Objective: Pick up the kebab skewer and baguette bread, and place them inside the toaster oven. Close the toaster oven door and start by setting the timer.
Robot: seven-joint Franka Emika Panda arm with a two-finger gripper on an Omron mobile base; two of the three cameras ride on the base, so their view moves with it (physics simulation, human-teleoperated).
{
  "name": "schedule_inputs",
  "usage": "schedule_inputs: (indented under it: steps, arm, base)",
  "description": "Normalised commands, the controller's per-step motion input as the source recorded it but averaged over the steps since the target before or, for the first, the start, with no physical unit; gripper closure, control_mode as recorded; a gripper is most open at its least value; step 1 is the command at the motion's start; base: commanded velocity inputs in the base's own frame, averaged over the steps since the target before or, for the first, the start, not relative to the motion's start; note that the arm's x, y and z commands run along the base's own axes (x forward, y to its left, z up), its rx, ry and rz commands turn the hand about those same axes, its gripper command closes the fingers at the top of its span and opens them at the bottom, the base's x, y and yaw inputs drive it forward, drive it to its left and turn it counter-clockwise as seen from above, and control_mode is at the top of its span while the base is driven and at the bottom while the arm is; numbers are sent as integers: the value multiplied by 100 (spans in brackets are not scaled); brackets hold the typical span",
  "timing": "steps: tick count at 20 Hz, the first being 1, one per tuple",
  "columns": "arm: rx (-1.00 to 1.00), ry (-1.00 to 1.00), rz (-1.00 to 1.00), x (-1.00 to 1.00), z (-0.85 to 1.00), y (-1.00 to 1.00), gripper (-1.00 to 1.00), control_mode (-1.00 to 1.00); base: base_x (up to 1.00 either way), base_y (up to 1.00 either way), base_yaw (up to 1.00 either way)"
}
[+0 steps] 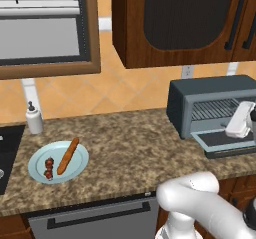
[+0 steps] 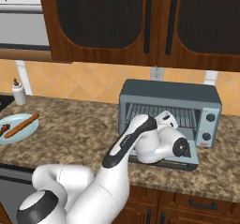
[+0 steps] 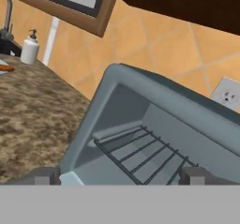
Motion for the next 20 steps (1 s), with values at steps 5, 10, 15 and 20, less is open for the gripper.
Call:
schedule_inputs:
  steps: [5, 10, 15, 20]
  arm:
    - [0, 0, 0, 40, -22, -8, -100, -100]
    - [0, 0, 0, 33, -14, -25, -100, -100]
    - [0, 0, 0, 14, -30, -4, -100, -100]
    - [0, 0, 0, 29, -23, 0, -100, -100]
  base:
    - [0, 0, 0]
    - [0, 0, 0]
    - [0, 0, 0]
    - [0, 0, 0]
